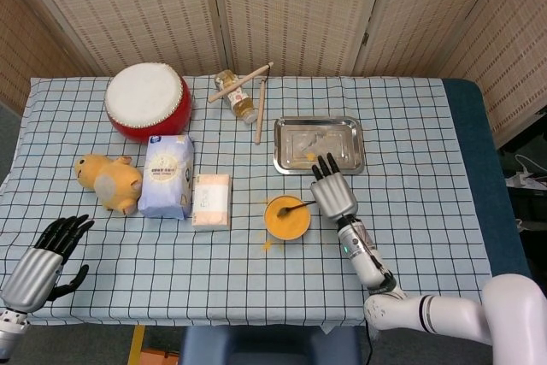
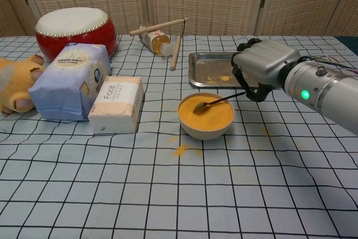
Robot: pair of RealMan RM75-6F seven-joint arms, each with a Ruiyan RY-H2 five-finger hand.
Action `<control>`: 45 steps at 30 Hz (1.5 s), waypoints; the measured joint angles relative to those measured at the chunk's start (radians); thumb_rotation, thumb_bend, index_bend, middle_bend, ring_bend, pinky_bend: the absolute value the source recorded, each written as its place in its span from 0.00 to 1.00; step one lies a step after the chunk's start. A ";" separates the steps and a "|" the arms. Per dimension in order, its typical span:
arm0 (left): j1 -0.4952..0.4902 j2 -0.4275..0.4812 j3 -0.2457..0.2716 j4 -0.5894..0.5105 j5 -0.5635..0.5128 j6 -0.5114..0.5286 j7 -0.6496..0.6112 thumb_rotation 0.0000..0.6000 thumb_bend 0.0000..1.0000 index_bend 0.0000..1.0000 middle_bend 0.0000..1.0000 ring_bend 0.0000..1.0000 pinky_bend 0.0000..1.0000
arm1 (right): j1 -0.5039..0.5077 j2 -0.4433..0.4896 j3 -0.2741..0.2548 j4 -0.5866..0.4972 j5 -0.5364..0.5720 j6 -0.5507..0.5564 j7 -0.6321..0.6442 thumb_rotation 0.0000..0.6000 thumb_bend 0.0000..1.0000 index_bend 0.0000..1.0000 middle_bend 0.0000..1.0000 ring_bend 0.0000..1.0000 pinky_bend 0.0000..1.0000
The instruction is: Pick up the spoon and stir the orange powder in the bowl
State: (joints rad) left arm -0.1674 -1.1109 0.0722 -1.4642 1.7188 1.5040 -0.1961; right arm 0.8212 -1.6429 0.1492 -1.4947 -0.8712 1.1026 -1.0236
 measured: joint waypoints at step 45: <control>-0.006 0.003 -0.002 0.008 -0.008 -0.007 -0.022 1.00 0.45 0.00 0.00 0.00 0.07 | -0.021 -0.056 -0.006 0.097 -0.098 0.035 0.131 1.00 0.66 0.94 0.17 0.00 0.02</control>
State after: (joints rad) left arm -0.1732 -1.1079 0.0697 -1.4563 1.7109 1.4967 -0.2185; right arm 0.8005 -1.6992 0.1430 -1.3981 -0.9694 1.1380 -0.8926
